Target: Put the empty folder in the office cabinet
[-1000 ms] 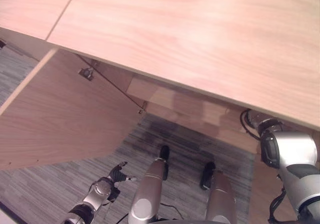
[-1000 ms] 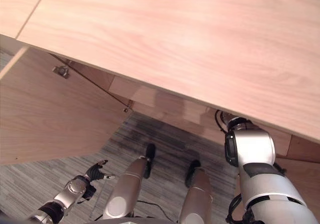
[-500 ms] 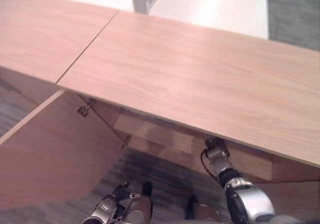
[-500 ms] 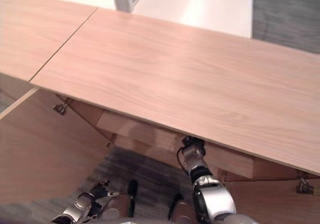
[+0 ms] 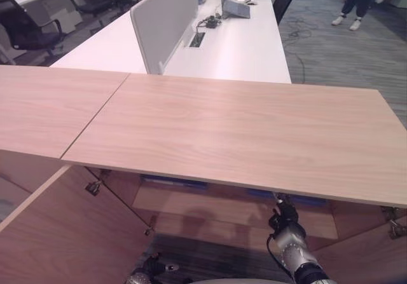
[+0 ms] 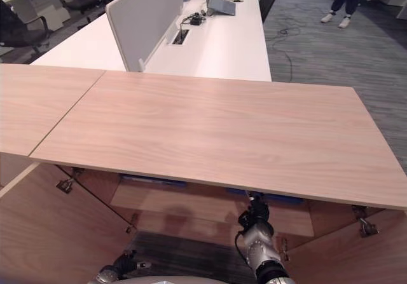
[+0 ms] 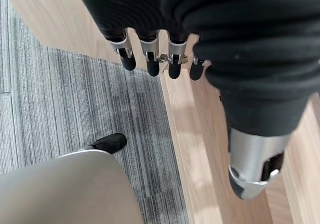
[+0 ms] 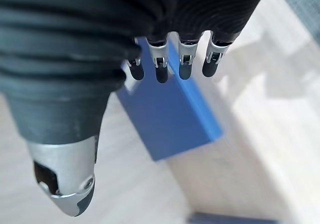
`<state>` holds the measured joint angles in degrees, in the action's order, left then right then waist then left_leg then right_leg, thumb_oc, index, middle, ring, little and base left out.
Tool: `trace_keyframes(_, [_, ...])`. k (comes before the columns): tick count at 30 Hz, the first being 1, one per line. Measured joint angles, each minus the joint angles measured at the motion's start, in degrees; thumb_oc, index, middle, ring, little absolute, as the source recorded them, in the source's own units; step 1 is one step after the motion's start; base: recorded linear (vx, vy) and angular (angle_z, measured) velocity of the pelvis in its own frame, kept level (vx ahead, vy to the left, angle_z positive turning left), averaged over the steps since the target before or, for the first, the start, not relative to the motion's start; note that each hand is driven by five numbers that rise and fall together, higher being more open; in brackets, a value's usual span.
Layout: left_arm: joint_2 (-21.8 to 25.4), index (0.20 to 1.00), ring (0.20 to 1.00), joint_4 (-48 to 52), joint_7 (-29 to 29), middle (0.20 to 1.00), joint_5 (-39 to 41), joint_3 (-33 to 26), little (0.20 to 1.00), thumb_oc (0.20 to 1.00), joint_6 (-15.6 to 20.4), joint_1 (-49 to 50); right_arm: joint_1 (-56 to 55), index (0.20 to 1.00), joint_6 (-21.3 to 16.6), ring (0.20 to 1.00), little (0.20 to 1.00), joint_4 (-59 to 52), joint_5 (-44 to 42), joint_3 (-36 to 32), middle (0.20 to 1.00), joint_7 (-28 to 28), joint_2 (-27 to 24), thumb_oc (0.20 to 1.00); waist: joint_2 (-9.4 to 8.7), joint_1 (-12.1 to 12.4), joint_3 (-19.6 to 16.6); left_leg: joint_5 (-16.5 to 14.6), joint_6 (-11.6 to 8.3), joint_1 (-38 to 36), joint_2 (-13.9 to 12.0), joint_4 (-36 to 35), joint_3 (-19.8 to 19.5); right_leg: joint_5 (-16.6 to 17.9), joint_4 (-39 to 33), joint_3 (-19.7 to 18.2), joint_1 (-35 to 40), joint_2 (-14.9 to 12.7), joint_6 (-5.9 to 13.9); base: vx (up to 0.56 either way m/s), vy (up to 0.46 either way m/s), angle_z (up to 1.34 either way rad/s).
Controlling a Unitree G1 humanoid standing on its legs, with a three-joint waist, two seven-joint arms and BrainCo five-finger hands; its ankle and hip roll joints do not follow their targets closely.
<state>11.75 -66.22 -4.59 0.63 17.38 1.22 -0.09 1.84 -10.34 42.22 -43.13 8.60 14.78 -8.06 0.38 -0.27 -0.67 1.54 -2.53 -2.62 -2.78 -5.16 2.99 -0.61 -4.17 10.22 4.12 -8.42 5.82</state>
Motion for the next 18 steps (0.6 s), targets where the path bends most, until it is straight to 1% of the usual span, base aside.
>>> trace_keyframes(1, [0.0,1.000,1.000,0.0,0.0,1.000,-0.2,-0.2,1.000,1.000,0.2,0.0,-2.3,1.000,1.2,1.000,1.000,0.5,3.8,1.0,1.000,-2.0,-1.0,1.000,0.06,-0.3,0.0,0.0,-0.01,0.0,0.0,0.0,0.5,0.5,-0.8,-0.3,0.1,0.0,0.01,-0.02,0.006,-0.15])
trace_keyframes(3, [0.0,1.000,1.000,0.0,0.0,1.000,-1.3,-1.4,1.000,1.000,0.6,0.4,-4.3,1.000,2.4,1.000,1.000,0.6,6.7,2.5,1.000,-3.1,-2.5,1.000,0.11,-0.7,0.0,0.1,-0.08,0.0,0.0,-0.1,0.6,0.6,-0.8,-0.5,0.1,0.0,0.06,-0.02,-0.005,-0.09])
trace_keyframes(6, [0.2,1.000,1.000,1.2,0.0,1.000,-1.7,-1.8,1.000,1.000,0.9,0.7,-6.2,1.000,2.9,1.000,1.000,1.0,13.5,3.8,1.000,-5.0,-5.0,1.000,0.13,-1.0,0.1,0.1,-0.15,-0.3,0.0,-0.5,1.0,0.8,-1.1,-1.1,0.1,0.0,0.25,-0.01,-0.011,-0.08])
trace_keyframes(9, [0.6,1.000,1.000,2.7,0.2,1.000,-1.6,-2.3,1.000,1.000,1.7,0.9,-7.6,1.000,3.4,1.000,1.000,1.2,17.7,4.0,1.000,-7.1,-6.9,1.000,0.14,-1.0,0.1,0.1,-0.19,-0.4,-0.1,-0.5,1.1,0.9,-1.1,-1.5,0.1,0.1,0.49,-0.01,-0.029,-0.05])
trace_keyframes(11, [1.1,1.000,1.000,5.7,0.7,1.000,-1.0,-2.4,1.000,1.000,2.3,2.3,-7.8,1.000,3.4,1.000,1.000,1.2,22.0,6.2,1.000,-9.1,-9.0,1.000,0.14,-0.9,0.3,0.2,-0.22,-0.5,-0.1,-0.5,1.1,1.0,-1.1,-1.5,0.2,0.1,0.55,0.00,-0.065,0.00])
trace_keyframes(15, [1.7,1.000,1.000,6.9,1.8,1.000,-1.0,-2.2,1.000,1.000,3.8,2.9,-6.3,1.000,3.4,1.000,1.000,-0.4,26.5,13.2,1.000,-14.0,-12.8,1.000,-0.09,-0.5,1.3,0.5,-0.70,-0.6,-0.2,0.0,-0.2,1.0,-1.2,-0.1,1.5,0.2,0.52,0.00,-0.101,0.19])
trace_keyframes(16, [1.7,1.000,1.000,7.4,1.9,1.000,-0.8,-2.4,1.000,1.000,4.1,2.7,-5.6,1.000,2.9,1.000,1.000,-3.0,27.8,14.8,1.000,-16.3,-13.9,1.000,0.08,0.2,2.2,0.9,-0.86,-0.6,-0.2,0.0,-1.4,1.0,-1.2,0.8,2.1,0.3,0.48,-0.02,-0.108,0.42])
trace_keyframes(18, [1.6,1.000,1.000,7.4,2.1,1.000,0.9,-3.7,1.000,1.000,4.2,2.5,-3.1,1.000,2.6,1.000,1.000,-2.1,29.4,16.2,1.000,-17.5,-13.8,1.000,0.35,0.8,2.9,1.3,-1.05,-0.2,-0.3,0.0,-2.7,0.9,-1.2,2.1,2.3,0.6,0.44,-0.04,-0.095,0.38])
